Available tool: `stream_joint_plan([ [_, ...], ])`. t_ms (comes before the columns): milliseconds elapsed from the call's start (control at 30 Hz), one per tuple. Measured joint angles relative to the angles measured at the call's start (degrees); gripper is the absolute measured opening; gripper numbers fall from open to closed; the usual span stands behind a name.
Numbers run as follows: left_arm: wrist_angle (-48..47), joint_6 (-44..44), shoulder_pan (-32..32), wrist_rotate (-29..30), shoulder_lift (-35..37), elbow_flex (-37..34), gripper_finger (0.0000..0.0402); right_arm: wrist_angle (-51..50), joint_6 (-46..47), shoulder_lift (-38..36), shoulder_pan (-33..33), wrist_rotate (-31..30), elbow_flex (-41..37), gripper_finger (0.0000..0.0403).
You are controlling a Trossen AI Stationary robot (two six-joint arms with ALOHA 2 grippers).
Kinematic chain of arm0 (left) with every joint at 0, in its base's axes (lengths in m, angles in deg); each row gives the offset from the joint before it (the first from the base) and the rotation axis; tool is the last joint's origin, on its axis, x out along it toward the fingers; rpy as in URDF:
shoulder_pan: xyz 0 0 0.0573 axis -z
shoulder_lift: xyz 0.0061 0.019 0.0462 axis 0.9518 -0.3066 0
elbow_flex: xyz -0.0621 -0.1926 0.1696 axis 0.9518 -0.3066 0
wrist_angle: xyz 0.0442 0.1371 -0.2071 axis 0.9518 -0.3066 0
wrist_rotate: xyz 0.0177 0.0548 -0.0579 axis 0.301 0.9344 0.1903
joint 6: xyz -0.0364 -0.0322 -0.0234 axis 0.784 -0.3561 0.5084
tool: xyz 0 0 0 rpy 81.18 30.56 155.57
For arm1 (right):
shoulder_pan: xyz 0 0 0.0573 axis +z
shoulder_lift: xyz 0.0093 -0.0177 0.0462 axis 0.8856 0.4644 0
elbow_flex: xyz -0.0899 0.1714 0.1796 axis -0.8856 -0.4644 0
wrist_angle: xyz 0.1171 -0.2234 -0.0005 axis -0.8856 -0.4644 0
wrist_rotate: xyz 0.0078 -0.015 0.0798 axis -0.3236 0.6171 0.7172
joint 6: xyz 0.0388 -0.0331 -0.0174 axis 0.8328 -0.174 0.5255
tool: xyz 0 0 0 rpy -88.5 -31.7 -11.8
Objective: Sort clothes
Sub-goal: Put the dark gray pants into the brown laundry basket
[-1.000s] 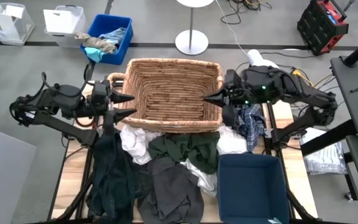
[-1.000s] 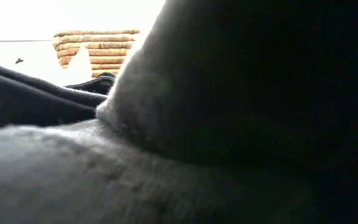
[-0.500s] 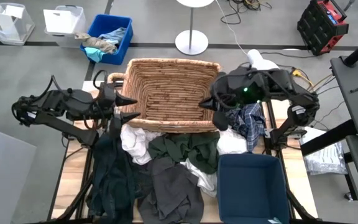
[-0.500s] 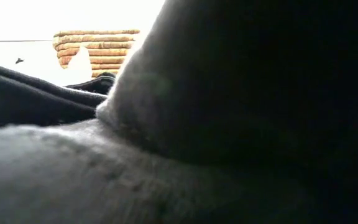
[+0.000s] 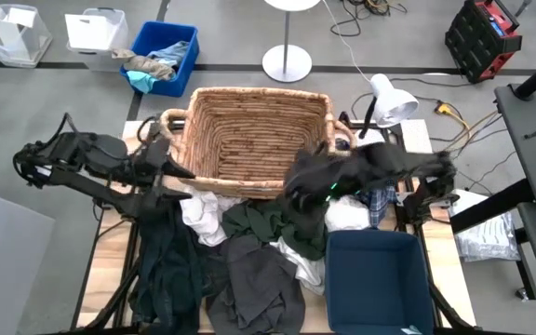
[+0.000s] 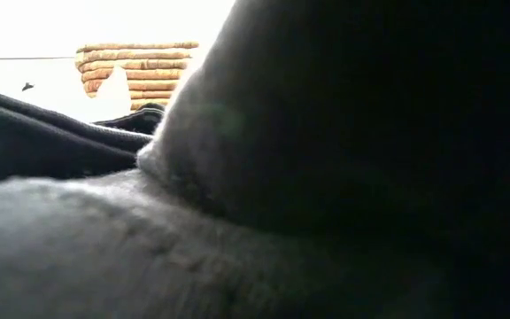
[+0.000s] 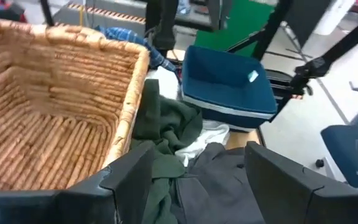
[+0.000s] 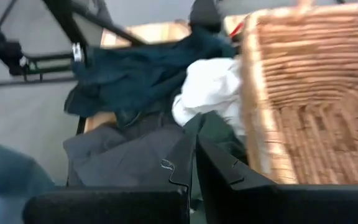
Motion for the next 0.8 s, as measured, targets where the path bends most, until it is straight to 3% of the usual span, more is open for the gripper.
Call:
stream_joint_plan([
  [133, 0.98, -3.03, 0.83, 0.64, 3.37, 0.0, 0.0231, 1.1, 0.05, 3.98, 2.13, 0.04, -0.02, 0.0013],
  [433, 4.06, -7.5, 0.79, 12.26, 8.29, 0.0, 0.023, 2.35, 0.58, 10.44, 4.57, 0.68, -0.02, 0.0028],
  [600, 4.22, -7.6, 0.79, 12.39, 8.78, 0.0, 0.0231, 3.53, 1.87, 13.49, 5.19, 1.05, -0.02, 0.0102],
  [800, 4.05, -8.18, 0.78, 15.45, 8.78, 0.0, 0.0231, 3.32, -6.71, 17.89, 5.42, -1.49, -0.02, 0.0199],
])
